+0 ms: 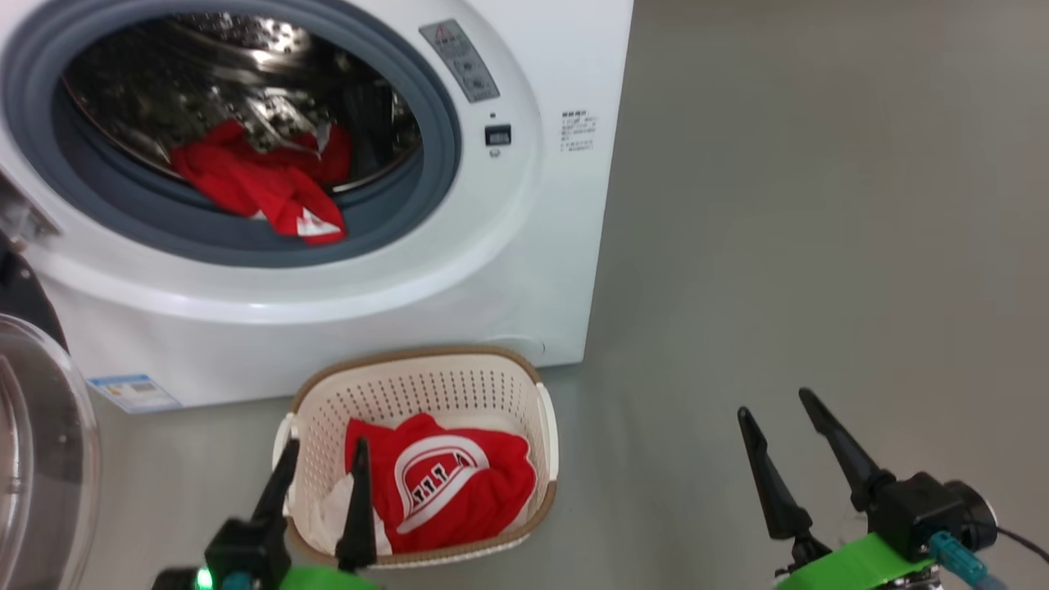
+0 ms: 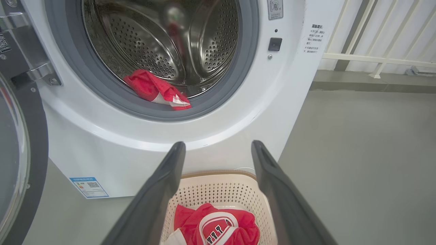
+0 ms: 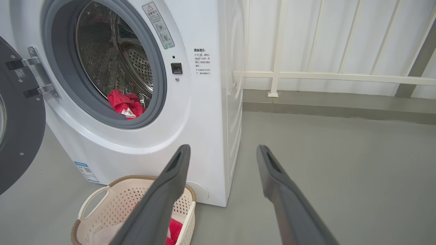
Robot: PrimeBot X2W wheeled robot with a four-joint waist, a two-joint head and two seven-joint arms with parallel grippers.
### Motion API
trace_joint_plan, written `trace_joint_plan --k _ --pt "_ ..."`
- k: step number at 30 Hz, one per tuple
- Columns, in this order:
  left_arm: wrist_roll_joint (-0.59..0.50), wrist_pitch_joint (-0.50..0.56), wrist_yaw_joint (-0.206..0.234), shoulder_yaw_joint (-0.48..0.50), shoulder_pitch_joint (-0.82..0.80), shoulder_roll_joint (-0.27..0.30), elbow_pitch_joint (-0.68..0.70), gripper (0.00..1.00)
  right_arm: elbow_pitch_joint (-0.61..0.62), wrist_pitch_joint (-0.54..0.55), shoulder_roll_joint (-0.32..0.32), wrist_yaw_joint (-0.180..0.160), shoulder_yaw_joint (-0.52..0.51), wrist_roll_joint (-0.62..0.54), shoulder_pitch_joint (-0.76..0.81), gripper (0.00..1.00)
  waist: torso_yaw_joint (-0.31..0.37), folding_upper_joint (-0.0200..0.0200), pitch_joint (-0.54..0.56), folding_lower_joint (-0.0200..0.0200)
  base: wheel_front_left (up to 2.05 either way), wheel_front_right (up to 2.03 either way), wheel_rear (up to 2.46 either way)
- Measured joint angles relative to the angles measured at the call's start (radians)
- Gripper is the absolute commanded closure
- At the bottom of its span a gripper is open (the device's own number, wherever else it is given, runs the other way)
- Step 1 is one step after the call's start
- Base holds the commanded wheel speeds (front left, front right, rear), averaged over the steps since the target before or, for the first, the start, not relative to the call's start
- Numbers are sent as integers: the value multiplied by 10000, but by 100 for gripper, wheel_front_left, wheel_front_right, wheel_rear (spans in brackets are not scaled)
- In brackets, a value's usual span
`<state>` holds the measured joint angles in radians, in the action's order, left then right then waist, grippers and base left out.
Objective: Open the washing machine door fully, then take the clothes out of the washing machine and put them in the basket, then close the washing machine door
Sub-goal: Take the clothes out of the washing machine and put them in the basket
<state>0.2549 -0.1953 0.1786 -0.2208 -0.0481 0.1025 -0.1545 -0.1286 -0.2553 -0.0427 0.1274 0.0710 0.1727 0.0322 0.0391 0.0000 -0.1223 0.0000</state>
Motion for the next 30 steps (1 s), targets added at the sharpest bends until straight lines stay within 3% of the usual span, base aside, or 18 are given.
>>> trace_joint_plan --k 14,20,30 --pt "357 31 -176 268 -4288 -263 -3083 0 558 -2 -221 0 86 35 -1349 0 195 0 -2255 0 0 0 0" --pt "560 -134 -295 663 -6153 -40 -4090 0 594 -2 -221 0 146 119 -1855 0 390 0 -3160 0 0 0 0" --pt "527 -364 -284 1174 -8601 857 -5022 0 583 -2 -173 0 476 500 -2518 0 804 0 -4314 0 0 0 0"
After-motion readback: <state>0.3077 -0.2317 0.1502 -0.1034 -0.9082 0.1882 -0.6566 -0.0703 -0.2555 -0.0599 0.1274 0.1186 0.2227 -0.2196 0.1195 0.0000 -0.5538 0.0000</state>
